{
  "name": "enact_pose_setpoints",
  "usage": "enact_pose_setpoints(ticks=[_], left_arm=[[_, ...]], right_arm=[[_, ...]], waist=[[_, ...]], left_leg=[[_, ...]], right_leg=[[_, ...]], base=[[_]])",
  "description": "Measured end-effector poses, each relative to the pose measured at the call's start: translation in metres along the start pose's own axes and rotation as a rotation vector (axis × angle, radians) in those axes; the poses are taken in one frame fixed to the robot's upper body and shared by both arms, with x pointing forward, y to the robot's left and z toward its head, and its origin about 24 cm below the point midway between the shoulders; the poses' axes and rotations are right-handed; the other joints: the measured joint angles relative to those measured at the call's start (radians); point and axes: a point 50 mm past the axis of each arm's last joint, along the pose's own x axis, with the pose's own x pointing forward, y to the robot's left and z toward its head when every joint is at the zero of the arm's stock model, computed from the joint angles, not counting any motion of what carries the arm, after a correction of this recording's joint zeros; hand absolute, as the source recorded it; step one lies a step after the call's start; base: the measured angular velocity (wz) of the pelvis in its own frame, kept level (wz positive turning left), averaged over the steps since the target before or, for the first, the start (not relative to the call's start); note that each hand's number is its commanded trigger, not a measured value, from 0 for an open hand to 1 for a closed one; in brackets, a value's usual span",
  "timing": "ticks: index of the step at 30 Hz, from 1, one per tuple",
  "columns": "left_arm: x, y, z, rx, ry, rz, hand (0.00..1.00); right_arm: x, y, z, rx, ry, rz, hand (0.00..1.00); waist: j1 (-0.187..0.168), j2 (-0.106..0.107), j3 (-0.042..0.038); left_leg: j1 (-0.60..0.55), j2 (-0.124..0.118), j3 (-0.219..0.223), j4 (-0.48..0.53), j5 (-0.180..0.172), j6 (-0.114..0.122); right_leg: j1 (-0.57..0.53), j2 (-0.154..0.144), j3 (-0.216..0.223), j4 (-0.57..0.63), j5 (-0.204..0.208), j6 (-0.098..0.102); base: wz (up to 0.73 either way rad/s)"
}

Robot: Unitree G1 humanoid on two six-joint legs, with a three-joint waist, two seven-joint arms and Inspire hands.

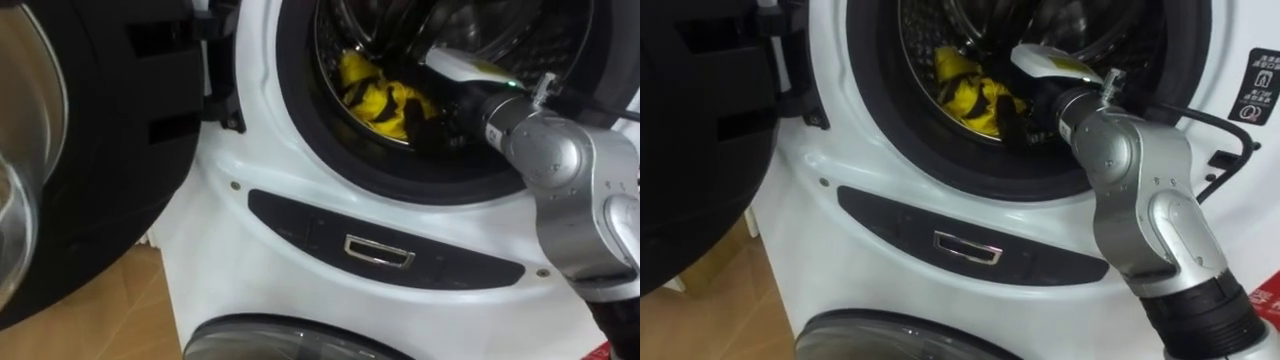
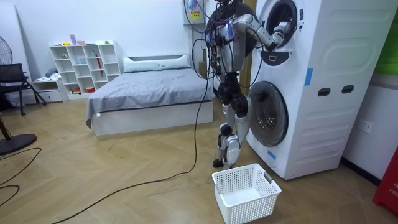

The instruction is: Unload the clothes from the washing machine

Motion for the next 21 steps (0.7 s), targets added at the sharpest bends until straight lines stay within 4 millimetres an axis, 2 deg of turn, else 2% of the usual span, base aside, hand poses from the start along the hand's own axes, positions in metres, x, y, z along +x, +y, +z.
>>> enact_pose_setpoints(ticks=[3,5,7,12,15,18,21], left_arm=[[-0.001,0.002,0.005,0.012,-0.026,0.014,0.00],[-0.001,0.005,0.004,0.027,-0.030,0.027,0.00],[-0.001,0.009,0.001,0.022,-0.018,0.046,0.00],[0.000,0.011,-0.002,0.021,-0.011,0.065,0.00],[-0.001,0.010,-0.001,0.006,-0.039,0.064,0.00],[-0.001,0.009,-0.007,0.005,-0.061,0.082,0.00],[-0.003,0.006,-0.024,0.000,-0.033,0.095,0.00]], right_arm=[[-0.002,-0.003,0.001,-0.009,-0.006,-0.034,1.00],[-0.002,-0.003,0.003,0.004,-0.025,-0.039,1.00],[-0.003,-0.003,0.007,-0.001,-0.042,-0.047,1.00],[-0.011,-0.010,0.020,0.003,-0.112,-0.086,1.00],[-0.019,-0.017,0.031,0.051,-0.205,-0.120,1.00],[-0.033,-0.021,0.041,0.075,-0.305,-0.178,1.00],[-0.048,-0.025,0.044,0.154,-0.419,-0.226,1.00]], waist=[[0.009,-0.005,-0.0033],[0.016,-0.013,-0.0092],[0.015,-0.017,-0.0115],[-0.011,-0.019,-0.0133],[-0.033,-0.008,-0.0082],[-0.051,0.006,-0.0074],[-0.059,0.024,-0.0074]], left_leg=[[-0.005,0.000,0.003,-0.006,0.006,-0.001],[0.003,0.003,0.015,-0.024,0.013,0.000],[0.008,0.005,0.026,-0.033,0.014,0.000],[-0.001,0.004,0.028,-0.035,0.015,0.002],[-0.006,0.005,0.031,-0.034,0.014,0.003],[-0.003,0.005,0.031,-0.038,0.012,0.006],[0.010,0.005,0.043,-0.039,0.011,0.008]], right_leg=[[-0.006,0.000,0.001,0.000,0.000,0.000],[-0.007,-0.002,0.000,0.000,0.000,0.000],[-0.010,-0.001,0.011,0.000,0.000,0.000],[-0.023,-0.002,0.022,0.001,0.000,0.000],[-0.028,-0.001,0.024,-0.002,0.000,0.000],[-0.026,-0.002,0.028,-0.003,0.000,0.000],[-0.018,-0.002,0.071,-0.002,0.003,0.004]], base=[[-0.02],[-0.14],[-0.19],[-0.02],[0.00],[0.01],[0.00]])
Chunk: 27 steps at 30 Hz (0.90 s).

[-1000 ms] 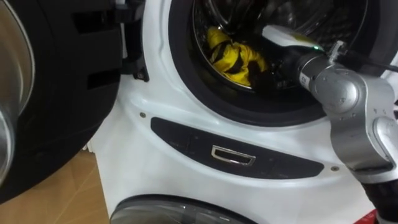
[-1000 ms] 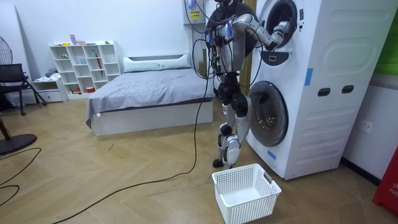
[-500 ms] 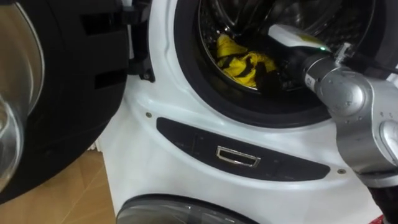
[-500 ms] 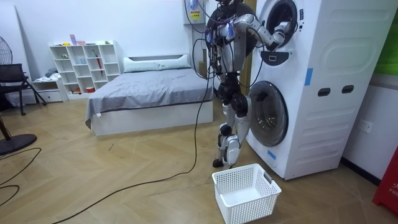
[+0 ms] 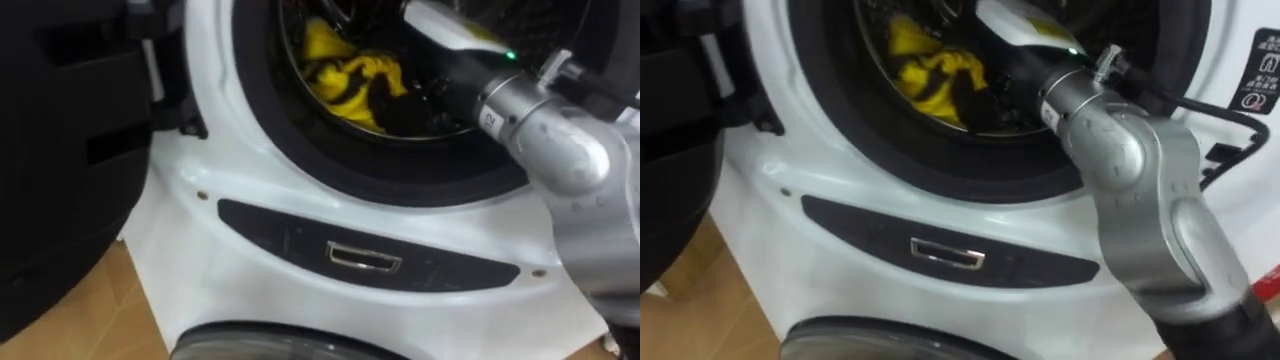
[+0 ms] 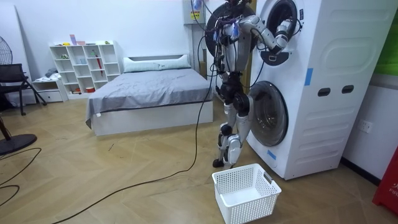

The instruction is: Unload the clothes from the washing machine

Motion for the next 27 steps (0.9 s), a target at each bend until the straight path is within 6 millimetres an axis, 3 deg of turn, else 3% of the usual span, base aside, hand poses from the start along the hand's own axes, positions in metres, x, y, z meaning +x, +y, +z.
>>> enact_pose_setpoints(ticks=[3,5,8,12,14,27], left_arm=[[-0.003,-0.002,-0.017,-0.017,0.031,0.006,0.00],[-0.005,0.000,-0.027,-0.039,0.045,0.027,0.00],[-0.007,-0.001,-0.038,-0.068,0.074,0.033,0.00],[-0.009,0.004,-0.042,-0.091,0.074,0.059,0.00],[-0.011,0.002,-0.049,-0.085,0.079,0.063,0.00],[-0.021,-0.001,-0.071,-0.101,0.120,0.090,0.00]], right_arm=[[-0.018,-0.003,0.002,0.089,-0.081,-0.032,1.00],[-0.032,-0.007,0.010,0.153,-0.170,-0.045,1.00],[-0.053,-0.012,0.007,0.236,-0.199,-0.115,1.00],[-0.066,-0.009,0.011,0.320,-0.267,-0.124,1.00],[-0.070,-0.009,0.007,0.344,-0.261,-0.134,1.00],[-0.102,-0.019,0.000,0.580,-0.301,-0.163,1.00]], waist=[[-0.015,0.018,-0.0005],[-0.035,0.033,0.0034],[-0.057,0.046,-0.0050],[-0.066,0.055,-0.0039],[-0.078,0.064,-0.0070],[-0.095,0.069,-0.0088]], left_leg=[[0.016,-0.002,0.005,-0.005,-0.001,0.001],[0.017,-0.002,0.006,-0.011,-0.008,0.011],[0.018,-0.004,0.016,-0.010,-0.008,0.011],[0.031,-0.007,0.032,-0.009,-0.008,0.012],[0.039,-0.006,0.038,-0.009,-0.023,0.035],[0.038,-0.007,0.068,-0.006,-0.029,0.047]], right_leg=[[0.010,-0.008,0.031,-0.003,0.003,0.006],[0.012,-0.008,0.035,-0.003,0.002,0.009],[0.017,-0.013,0.035,-0.002,0.005,0.014],[0.032,-0.017,0.049,-0.002,0.005,0.015],[0.039,-0.015,0.071,-0.002,-0.002,0.028],[0.036,-0.019,0.091,-0.002,0.008,0.043]], base=[[0.05],[0.19],[0.04],[-0.01],[0.00],[0.04]])
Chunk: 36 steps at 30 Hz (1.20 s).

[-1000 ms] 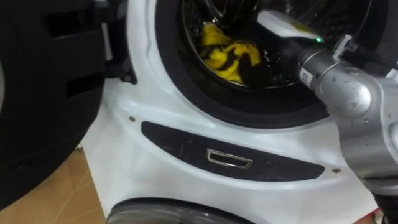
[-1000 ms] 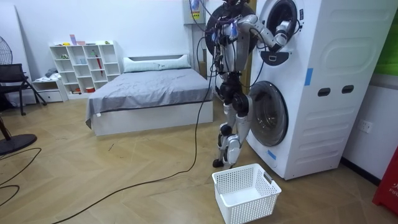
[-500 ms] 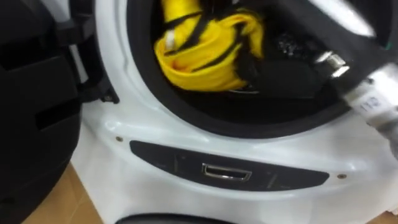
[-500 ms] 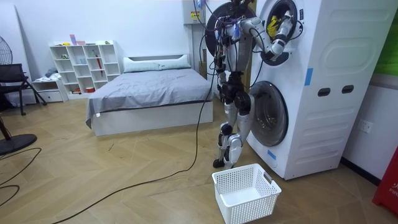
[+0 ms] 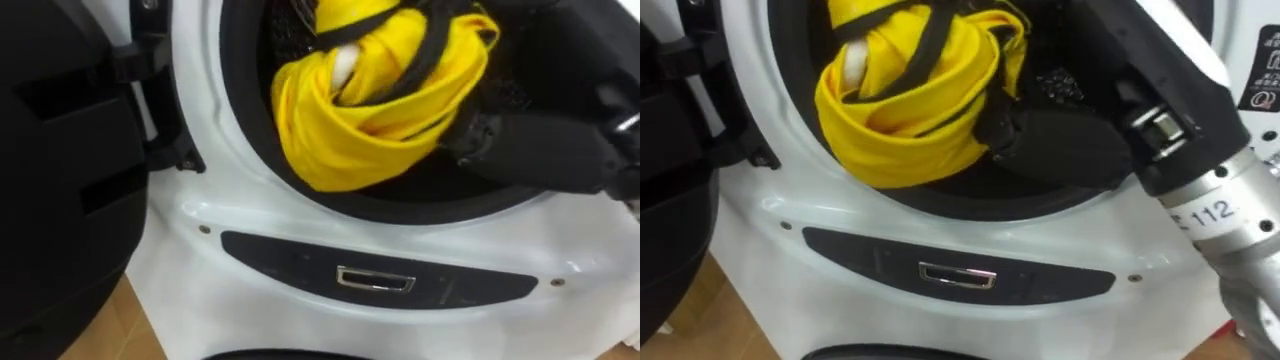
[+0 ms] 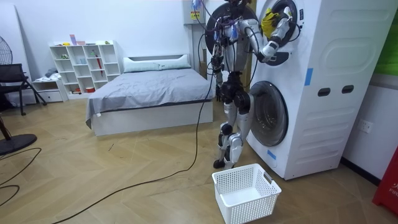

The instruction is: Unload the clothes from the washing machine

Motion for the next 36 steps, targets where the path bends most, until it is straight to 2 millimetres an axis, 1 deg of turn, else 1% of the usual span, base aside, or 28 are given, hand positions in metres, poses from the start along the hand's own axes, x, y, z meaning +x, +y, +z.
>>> enact_pose_setpoints(ticks=[3,6,10,11,12,13,14,15,16,17,18,19,20,21,22,23,24,25,26,27,28,29,30,31,32,33,35,36], left_arm=[[0.000,0.001,0.000,0.006,-0.004,0.005,0.00],[-0.001,0.001,-0.001,0.030,-0.004,0.009,0.00],[0.000,0.002,0.002,0.029,-0.011,0.012,0.00],[-0.001,0.005,0.004,0.035,-0.024,0.021,0.00],[0.000,0.009,0.006,0.058,-0.033,0.035,0.00],[0.000,0.011,0.006,0.076,-0.031,0.041,0.00],[0.000,0.012,0.005,0.101,-0.024,0.044,0.00],[0.000,0.012,0.005,0.109,-0.021,0.045,0.00],[0.000,0.014,0.005,0.121,-0.021,0.049,0.00],[0.000,0.014,0.005,0.126,-0.018,0.046,0.00],[0.000,0.014,0.004,0.127,-0.015,0.042,0.00],[0.001,0.013,0.005,0.133,-0.015,0.039,0.00],[0.004,0.021,0.025,0.149,-0.072,0.056,0.00],[0.005,0.027,0.042,0.148,-0.117,0.077,0.00],[0.005,0.032,0.052,0.147,-0.145,0.094,0.00],[0.006,0.030,0.046,0.151,-0.113,0.072,0.00],[0.006,0.027,0.045,0.158,-0.107,0.054,0.00],[0.007,0.021,0.040,0.169,-0.094,0.020,0.00],[0.007,0.018,0.046,0.190,-0.117,0.013,0.00],[0.007,0.015,0.061,0.207,-0.161,0.011,0.00],[0.006,0.013,0.082,0.231,-0.236,0.010,0.00],[0.007,0.018,0.098,0.203,-0.275,0.018,0.00],[0.007,0.015,0.095,0.201,-0.259,0.010,0.00],[0.008,0.004,0.083,0.194,-0.223,-0.032,0.00],[0.009,-0.005,0.077,0.193,-0.207,-0.071,0.00],[0.008,-0.007,0.077,0.194,-0.212,-0.078,0.00],[0.008,-0.005,0.078,0.183,-0.219,-0.072,0.00],[0.008,-0.005,0.078,0.178,-0.216,-0.071,0.00]], right_arm=[[-0.005,-0.003,0.003,0.015,0.008,0.012,1.00],[-0.014,-0.007,0.005,0.004,0.038,0.009,1.00],[-0.033,-0.012,0.003,-0.012,0.096,-0.026,1.00],[-0.037,-0.014,0.001,-0.017,0.117,-0.038,1.00],[-0.041,-0.017,-0.003,-0.016,0.141,-0.059,1.00],[-0.043,-0.017,-0.005,-0.011,0.150,-0.068,1.00],[-0.047,-0.019,-0.009,-0.003,0.173,-0.084,1.00],[-0.049,-0.020,-0.010,-0.002,0.177,-0.092,1.00],[-0.052,-0.022,-0.010,0.010,0.187,-0.108,1.00],[-0.054,-0.024,-0.012,0.018,0.202,-0.119,1.00],[-0.055,-0.024,-0.014,0.024,0.209,-0.123,1.00],[-0.058,-0.026,-0.017,0.041,0.224,-0.146,1.00],[-0.069,-0.034,-0.016,0.025,0.229,-0.216,1.00],[-0.076,-0.039,-0.013,0.005,0.222,-0.261,1.00],[-0.078,-0.046,-0.014,-0.002,0.214,-0.298,1.00],[-0.082,-0.049,-0.021,0.032,0.250,-0.300,1.00],[-0.085,-0.048,-0.024,0.057,0.270,-0.291,1.00],[-0.091,-0.045,-0.028,0.081,0.308,-0.291,1.00],[-0.102,-0.043,-0.031,0.105,0.336,-0.337,1.00],[-0.110,-0.044,-0.032,0.112,0.352,-0.376,1.00],[-0.125,-0.049,-0.038,0.149,0.377,-0.485,1.00],[-0.128,-0.052,-0.039,0.171,0.328,-0.546,1.00],[-0.131,-0.053,-0.044,0.191,0.353,-0.556,1.00],[-0.144,-0.052,-0.058,0.238,0.448,-0.587,1.00],[-0.166,-0.051,-0.070,0.275,0.563,-0.667,1.00],[-0.177,-0.051,-0.075,0.292,0.619,-0.710,1.00],[-0.207,-0.046,-0.092,0.351,0.766,-0.856,1.00],[-0.211,-0.046,-0.095,0.354,0.788,-0.880,1.00]], waist=[[-0.021,-0.001,-0.0007],[-0.024,-0.003,-0.0017],[-0.027,-0.003,-0.0017],[-0.031,0.001,-0.0013],[-0.044,0.005,-0.0012],[-0.047,0.002,-0.0027],[-0.049,0.006,-0.0034],[-0.053,0.008,-0.0049],[-0.054,0.010,-0.0055],[-0.050,0.014,-0.0048],[-0.049,0.016,-0.0044],[-0.039,-0.019,-0.0063],[-0.043,-0.018,-0.0051],[-0.045,-0.001,-0.0064],[-0.036,0.011,-0.0069],[-0.037,0.016,-0.0071],[-0.044,0.020,-0.0090],[-0.028,0.026,-0.0155],[0.015,-0.039,-0.0145],[0.034,-0.050,-0.0182],[0.031,0.017,-0.0361],[0.033,0.016,-0.0257],[0.046,0.014,-0.0278],[0.045,0.026,-0.0264],[0.025,0.020,-0.0226],[0.023,0.023,-0.0233],[-0.013,0.049,-0.0254],[-0.023,0.056,-0.0257]], left_leg=[[-0.001,0.001,0.033,-0.002,0.000,0.000],[0.001,0.002,0.066,-0.003,0.000,0.000],[0.018,0.004,0.169,-0.007,-0.001,0.000],[0.030,0.010,0.197,-0.023,-0.011,0.000],[0.041,0.023,0.240,-0.036,-0.029,0.019],[0.046,0.025,0.255,-0.039,-0.031,0.023],[0.054,0.035,0.306,-0.039,-0.036,0.016],[0.054,0.042,0.334,-0.039,-0.041,0.007],[0.053,0.053,0.380,-0.035,-0.054,-0.017],[0.050,0.062,0.418,-0.007,-0.077,-0.063],[0.047,0.067,0.436,0.020,-0.093,-0.105],[-0.007,0.070,0.372,0.163,-0.131,-0.205],[-0.127,0.107,0.196,0.320,-0.186,-0.135],[-0.173,0.141,0.161,0.373,-0.245,-0.149],[-0.199,0.184,0.281,0.380,-0.249,-0.060],[-0.138,0.205,0.404,0.316,-0.228,-0.031],[-0.103,0.207,0.471,0.275,-0.214,-0.033],[-0.044,0.205,0.624,0.237,-0.189,-0.111],[-0.070,0.182,0.643,0.366,-0.162,-0.227],[-0.146,0.170,0.514,0.477,-0.177,-0.214],[-0.252,0.223,0.225,0.522,-0.243,-0.171],[-0.277,0.289,0.325,0.528,-0.298,-0.079],[-0.253,0.296,0.388,0.514,-0.293,-0.072],[-0.161,0.293,0.500,0.429,-0.265,-0.057],[-0.064,0.258,0.608,0.286,-0.215,-0.054],[-0.025,0.237,0.644,0.215,-0.186,-0.056],[0.055,0.216,0.806,0.042,-0.108,-0.073],[0.062,0.210,0.837,0.021,-0.097,-0.072]], right_leg=[[-0.004,-0.002,0.016,0.002,0.000,0.000],[-0.008,-0.004,0.051,0.001,0.003,0.005],[-0.052,-0.014,0.088,-0.001,0.020,0.021],[-0.076,-0.006,0.108,0.006,0.027,0.020],[-0.096,0.015,0.130,0.008,0.036,0.020],[-0.109,0.023,0.154,0.014,0.040,0.022],[-0.139,0.043,0.206,0.041,0.061,0.018],[-0.156,0.055,0.227,0.051,0.075,0.017],[-0.195,0.077,0.253,0.063,0.108,0.011],[-0.226,0.100,0.275,0.072,0.144,0.005],[-0.235,0.108,0.276,0.073,0.163,0.003],[-0.251,0.076,0.316,0.089,0.177,-0.001],[-0.309,0.090,0.411,0.138,0.162,0.020],[-0.357,0.111,0.408,0.184,0.149,0.037],[-0.413,0.146,0.396,0.222,0.150,0.050],[-0.412,0.170,0.372,0.216,0.161,0.050],[-0.405,0.185,0.367,0.216,0.177,0.041],[-0.397,0.220,0.366,0.236,0.201,0.011],[-0.404,0.207,0.424,0.257,0.232,-0.014],[-0.422,0.190,0.479,0.261,0.225,-0.008],[-0.473,0.226,0.491,0.274,0.232,0.020],[-0.548,0.225,0.449,0.349,0.186,0.056],[-0.561,0.226,0.429,0.392,0.165,0.055],[-0.541,0.222,0.396,0.453,0.128,0.049],[-0.519,0.207,0.368,0.484,0.098,0.052],[-0.514,0.205,0.358,0.495,0.086,0.049],[-0.509,0.212,0.291,0.506,0.075,0.037],[-0.508,0.214,0.281,0.511,0.072,0.031]], base=[[0.02],[-0.07],[-0.02],[0.27],[0.31],[0.22],[0.09],[0.00],[-0.05],[-0.11],[-0.13],[0.20],[0.41],[0.27],[-0.34],[-0.54],[-0.45],[-0.37],[-0.54],[-0.32],[-0.05],[-0.14],[-0.68],[-0.75],[-0.59],[-0.45],[-0.45],[-0.48]])
